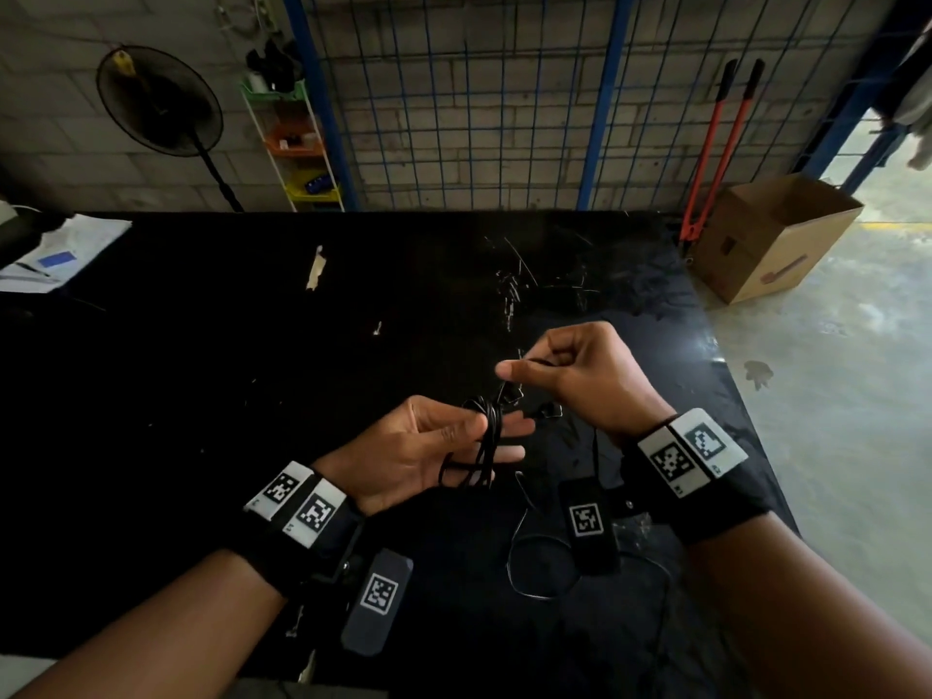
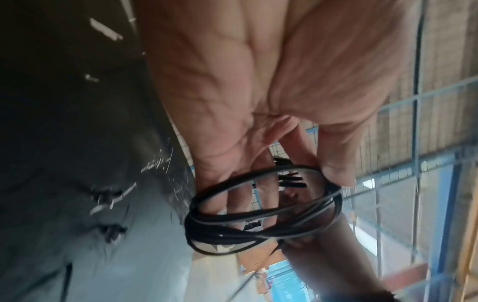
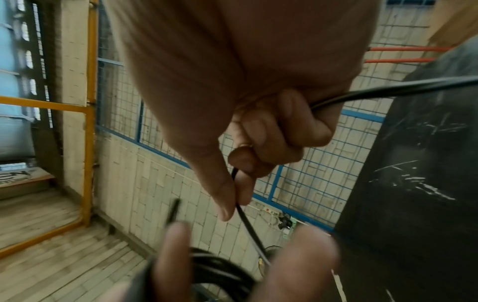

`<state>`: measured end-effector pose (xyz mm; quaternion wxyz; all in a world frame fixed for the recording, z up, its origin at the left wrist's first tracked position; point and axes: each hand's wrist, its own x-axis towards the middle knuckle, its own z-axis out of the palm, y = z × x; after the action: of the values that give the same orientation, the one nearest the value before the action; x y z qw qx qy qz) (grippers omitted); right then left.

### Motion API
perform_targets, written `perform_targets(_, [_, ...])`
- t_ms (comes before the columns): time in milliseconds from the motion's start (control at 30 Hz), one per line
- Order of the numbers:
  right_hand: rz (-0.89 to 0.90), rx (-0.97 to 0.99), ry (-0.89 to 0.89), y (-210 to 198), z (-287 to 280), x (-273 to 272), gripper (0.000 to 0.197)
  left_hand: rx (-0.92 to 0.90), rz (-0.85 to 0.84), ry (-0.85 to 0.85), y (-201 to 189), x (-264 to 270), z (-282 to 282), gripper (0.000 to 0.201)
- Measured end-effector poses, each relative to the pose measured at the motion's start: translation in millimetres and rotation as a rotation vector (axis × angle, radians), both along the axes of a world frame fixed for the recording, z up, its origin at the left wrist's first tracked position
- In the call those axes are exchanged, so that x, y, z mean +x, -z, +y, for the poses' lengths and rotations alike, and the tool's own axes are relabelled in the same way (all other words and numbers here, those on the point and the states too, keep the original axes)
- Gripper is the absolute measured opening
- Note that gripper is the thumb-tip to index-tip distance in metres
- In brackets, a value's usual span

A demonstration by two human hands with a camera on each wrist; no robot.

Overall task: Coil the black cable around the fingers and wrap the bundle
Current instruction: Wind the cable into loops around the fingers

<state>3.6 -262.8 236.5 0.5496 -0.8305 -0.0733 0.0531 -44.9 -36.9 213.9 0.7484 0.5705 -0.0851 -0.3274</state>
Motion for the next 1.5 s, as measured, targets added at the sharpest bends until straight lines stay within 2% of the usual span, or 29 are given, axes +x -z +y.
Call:
perform_targets(133, [-0.048, 0.013, -0.034, -10.1, 6.8, -10.6, 0.027, 0.08, -0.024, -0.057, 6.2, 4.0, 0.5, 0.047])
perform_targets(233, [-0.125, 0.019, -0.057, -13.2, 10.2, -24.1, 0.014, 0.071, -0.01, -0.163, 9.7, 8.3, 2.1, 0.041])
perform_targets(367, [-0.211, 0.13, -0.059, -9.0, 17.7, -47.3, 0.009, -0.038, 0.019, -0.338, 9.5, 19.5, 5.7, 0.036])
perform_targets(500, [-0.184, 0.209, -0.11, 3.6, 26.5, -62.6, 0.013, -0.209, 0.04, -0.437, 1.9, 31.7, 10.8, 0.048])
perform_targets(633, [-0.012, 0.308, -0.105, 28.2, 25.8, -60.9, 0.017, -0.414, 0.031, -0.411, -7.9, 36.5, 13.7, 0.044])
perform_targets(766, [0.028, 0.174, -0.106, 59.5, 20.1, -49.0, 0.017, -0.605, 0.018, -0.263, -20.9, 37.2, 18.3, 0.04])
perform_targets(866, [0.041, 0.137, -0.061, 72.2, 14.5, -38.9, 0.018, -0.654, 0.032, -0.125, -32.9, 35.9, 21.5, 0.038])
perform_targets(966, [0.016, 0.115, 0.024, 72.4, 9.7, -24.5, 0.02, -0.613, 0.067, -0.006, -35.9, 30.1, 20.5, 0.039])
perform_targets(1066, [-0.02, 0.14, 0.104, 60.3, 5.6, -8.0, 0.029, -0.466, 0.079, 0.037, -29.3, 19.4, 14.4, 0.04])
perform_targets(1133, [-0.039, 0.13, 0.121, 47.9, 2.8, 2.7, 0.025, -0.355, 0.073, 0.042, -21.3, 12.0, 11.0, 0.042])
perform_targets(1266, [-0.107, -0.025, 0.068, 17.7, 1.9, 11.9, 0.025, -0.143, 0.045, 0.031, -7.6, 4.4, 8.8, 0.052])
perform_targets(1366, [-0.153, -0.069, 0.023, 0.4, 6.3, 6.1, 0.027, -0.031, 0.034, 0.011, -2.1, 5.4, 7.9, 0.061])
perform_targets(1500, [-0.209, -0.048, -0.009, -8.5, 15.6, -8.2, 0.027, 0.058, 0.006, -0.04, 0.7, 8.6, 7.8, 0.048])
